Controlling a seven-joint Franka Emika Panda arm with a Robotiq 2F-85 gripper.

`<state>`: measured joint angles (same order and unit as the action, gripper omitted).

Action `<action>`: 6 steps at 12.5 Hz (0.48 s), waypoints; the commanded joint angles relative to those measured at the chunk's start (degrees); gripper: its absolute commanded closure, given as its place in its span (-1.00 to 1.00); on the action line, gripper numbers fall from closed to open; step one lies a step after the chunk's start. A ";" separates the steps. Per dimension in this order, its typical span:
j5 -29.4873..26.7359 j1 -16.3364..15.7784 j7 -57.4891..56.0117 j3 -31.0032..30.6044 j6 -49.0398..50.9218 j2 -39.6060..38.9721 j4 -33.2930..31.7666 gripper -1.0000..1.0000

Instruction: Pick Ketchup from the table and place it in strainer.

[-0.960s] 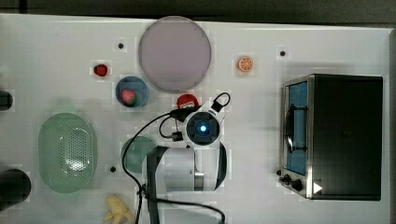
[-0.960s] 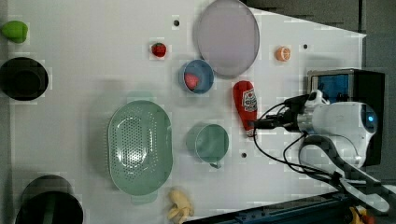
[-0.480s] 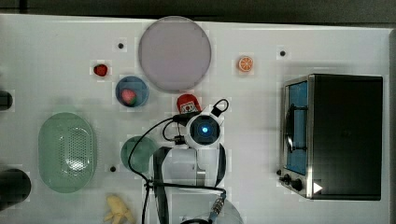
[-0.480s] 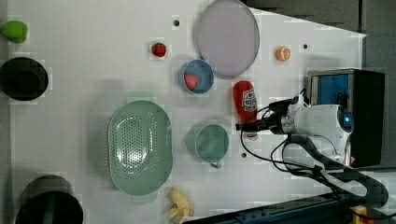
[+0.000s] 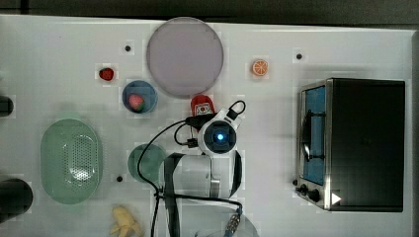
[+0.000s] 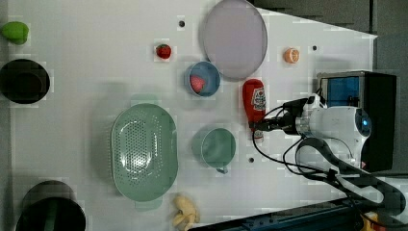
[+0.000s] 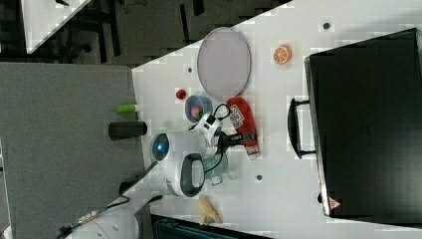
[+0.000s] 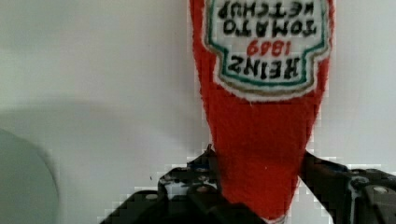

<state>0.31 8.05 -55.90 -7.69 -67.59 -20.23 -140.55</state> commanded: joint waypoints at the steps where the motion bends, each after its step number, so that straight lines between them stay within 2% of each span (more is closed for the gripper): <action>1: -0.02 -0.44 -1.26 -0.41 4.83 9.25 3.05 -0.20; 6: -0.09 -0.75 -0.22 -2.53 33.36 21.87 12.73 -0.20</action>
<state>0.45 7.82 -55.92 -8.74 -35.67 0.36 -130.93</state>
